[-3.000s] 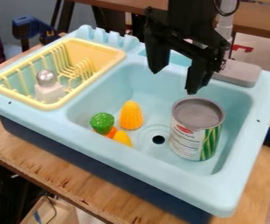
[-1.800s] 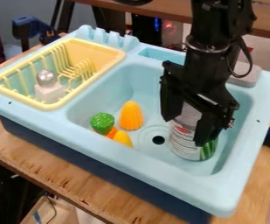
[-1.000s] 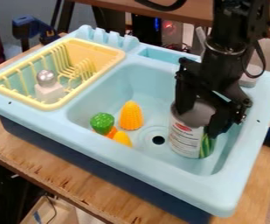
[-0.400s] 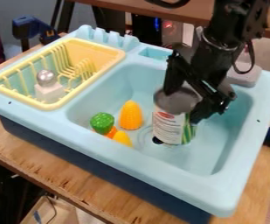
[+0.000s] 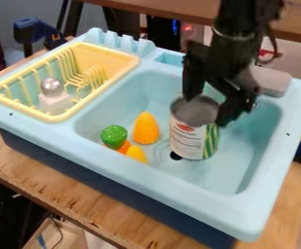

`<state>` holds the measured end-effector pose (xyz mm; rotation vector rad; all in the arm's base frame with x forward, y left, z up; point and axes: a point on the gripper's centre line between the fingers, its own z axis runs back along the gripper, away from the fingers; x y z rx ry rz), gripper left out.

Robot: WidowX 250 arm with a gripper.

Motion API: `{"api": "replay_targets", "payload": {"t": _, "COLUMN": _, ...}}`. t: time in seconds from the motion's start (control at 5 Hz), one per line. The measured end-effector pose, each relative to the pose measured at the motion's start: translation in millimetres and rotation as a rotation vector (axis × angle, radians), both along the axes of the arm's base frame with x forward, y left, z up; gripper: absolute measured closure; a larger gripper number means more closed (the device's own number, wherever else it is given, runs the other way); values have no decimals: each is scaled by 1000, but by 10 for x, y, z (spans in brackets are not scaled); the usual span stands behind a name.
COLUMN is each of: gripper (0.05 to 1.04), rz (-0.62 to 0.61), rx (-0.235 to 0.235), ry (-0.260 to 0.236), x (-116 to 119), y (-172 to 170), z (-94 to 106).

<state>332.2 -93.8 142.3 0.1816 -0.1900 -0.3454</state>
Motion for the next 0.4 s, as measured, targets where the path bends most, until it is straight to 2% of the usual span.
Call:
{"api": "replay_targets", "payload": {"t": 0.2, "gripper": 83, "rz": 78, "rx": -161, "ry": -19, "x": -208, "y": 68, "z": 178}}
{"api": "replay_targets", "payload": {"t": 0.4, "gripper": 83, "rz": 144, "rx": -232, "ry": -33, "x": -455, "y": 123, "z": 402}}
